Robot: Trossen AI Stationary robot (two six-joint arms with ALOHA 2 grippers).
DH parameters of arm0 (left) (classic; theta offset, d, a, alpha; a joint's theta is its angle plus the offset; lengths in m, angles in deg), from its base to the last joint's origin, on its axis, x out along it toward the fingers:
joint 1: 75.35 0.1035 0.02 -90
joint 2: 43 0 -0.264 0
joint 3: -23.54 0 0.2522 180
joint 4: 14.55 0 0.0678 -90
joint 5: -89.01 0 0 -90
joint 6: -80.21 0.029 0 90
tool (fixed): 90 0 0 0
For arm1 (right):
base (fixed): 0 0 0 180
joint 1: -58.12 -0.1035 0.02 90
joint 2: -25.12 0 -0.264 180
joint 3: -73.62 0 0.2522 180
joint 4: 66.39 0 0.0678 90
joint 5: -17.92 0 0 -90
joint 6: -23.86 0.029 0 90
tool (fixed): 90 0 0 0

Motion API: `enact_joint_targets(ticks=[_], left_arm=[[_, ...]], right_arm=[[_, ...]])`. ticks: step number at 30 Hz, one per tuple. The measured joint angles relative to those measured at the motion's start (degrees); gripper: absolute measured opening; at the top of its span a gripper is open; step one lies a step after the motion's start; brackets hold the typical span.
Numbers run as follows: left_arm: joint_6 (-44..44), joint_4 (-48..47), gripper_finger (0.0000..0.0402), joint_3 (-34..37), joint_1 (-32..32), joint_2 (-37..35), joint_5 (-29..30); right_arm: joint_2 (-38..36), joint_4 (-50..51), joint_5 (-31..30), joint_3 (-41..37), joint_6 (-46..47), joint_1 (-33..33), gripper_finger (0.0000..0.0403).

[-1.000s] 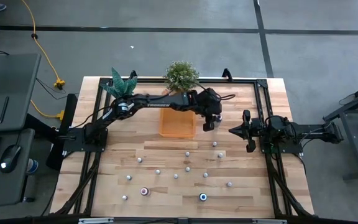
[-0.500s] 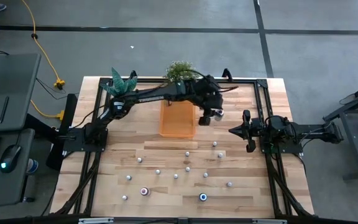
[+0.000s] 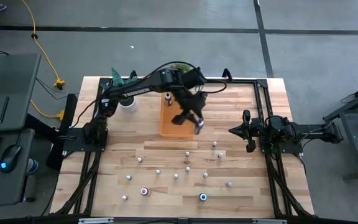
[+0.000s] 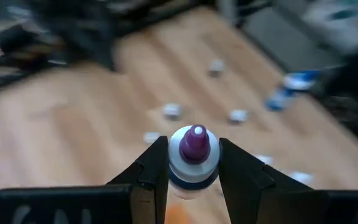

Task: Pick & Place food coloring
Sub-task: Put the large violet food coloring bottle into the orange bin

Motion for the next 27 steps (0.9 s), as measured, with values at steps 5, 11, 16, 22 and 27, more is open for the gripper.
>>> enact_joint_targets(ticks=[5,11,16,22,27], left_arm=[[5.03,-7.67,0.0103,0.04,0.42,-0.13,-9.42],[11.54,-12.73,0.0103,0.04,0.33,-0.16,-13.21],[14.16,-12.71,0.0103,0.04,0.30,-0.16,-15.72],[12.24,-12.33,0.0103,0.04,0.30,-0.16,-4.38],[6.53,-10.64,0.0096,0.08,0.42,-0.16,8.43]], right_arm=[[0.00,0.00,-0.01,-0.02,0.00,0.00,0.0000],[0.00,0.01,-0.03,-0.02,0.00,-0.01,0.0000],[0.00,0.00,-0.04,-0.01,0.00,0.01,0.0000],[0.00,-0.01,-0.04,-0.02,0.00,-0.01,0.0000],[0.00,0.02,-0.04,-0.02,0.00,-0.01,0.0000]])
